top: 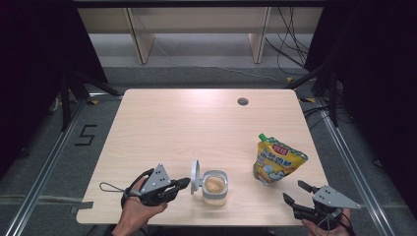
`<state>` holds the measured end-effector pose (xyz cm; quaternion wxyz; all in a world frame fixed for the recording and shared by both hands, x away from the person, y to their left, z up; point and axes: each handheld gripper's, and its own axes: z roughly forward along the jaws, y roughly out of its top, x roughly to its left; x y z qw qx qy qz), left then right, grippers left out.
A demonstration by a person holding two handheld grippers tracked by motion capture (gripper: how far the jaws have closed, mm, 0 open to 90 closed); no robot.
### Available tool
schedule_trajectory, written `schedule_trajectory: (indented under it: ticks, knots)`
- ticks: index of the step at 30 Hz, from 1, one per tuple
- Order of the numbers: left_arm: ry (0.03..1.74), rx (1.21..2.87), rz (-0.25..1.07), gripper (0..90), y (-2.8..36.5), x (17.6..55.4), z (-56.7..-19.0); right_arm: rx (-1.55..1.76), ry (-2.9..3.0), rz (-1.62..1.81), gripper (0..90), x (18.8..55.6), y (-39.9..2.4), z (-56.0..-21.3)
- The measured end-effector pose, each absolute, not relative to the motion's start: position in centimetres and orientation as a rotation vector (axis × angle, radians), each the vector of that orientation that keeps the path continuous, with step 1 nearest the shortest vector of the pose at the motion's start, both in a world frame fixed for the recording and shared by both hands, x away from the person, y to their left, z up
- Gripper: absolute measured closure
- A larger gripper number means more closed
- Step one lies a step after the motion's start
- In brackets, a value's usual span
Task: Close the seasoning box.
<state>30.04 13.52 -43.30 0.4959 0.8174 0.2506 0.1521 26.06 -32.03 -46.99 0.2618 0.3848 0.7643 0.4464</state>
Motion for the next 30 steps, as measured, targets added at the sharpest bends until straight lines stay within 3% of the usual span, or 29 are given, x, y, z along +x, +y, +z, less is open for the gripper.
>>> schedule_trajectory:
  ticks: [30]
  knots:
    - [0.532,1.987,0.355,88.4,11.1,29.8,-42.9,1.087,2.093,1.22,32.5,25.9,-31.8,-47.0]
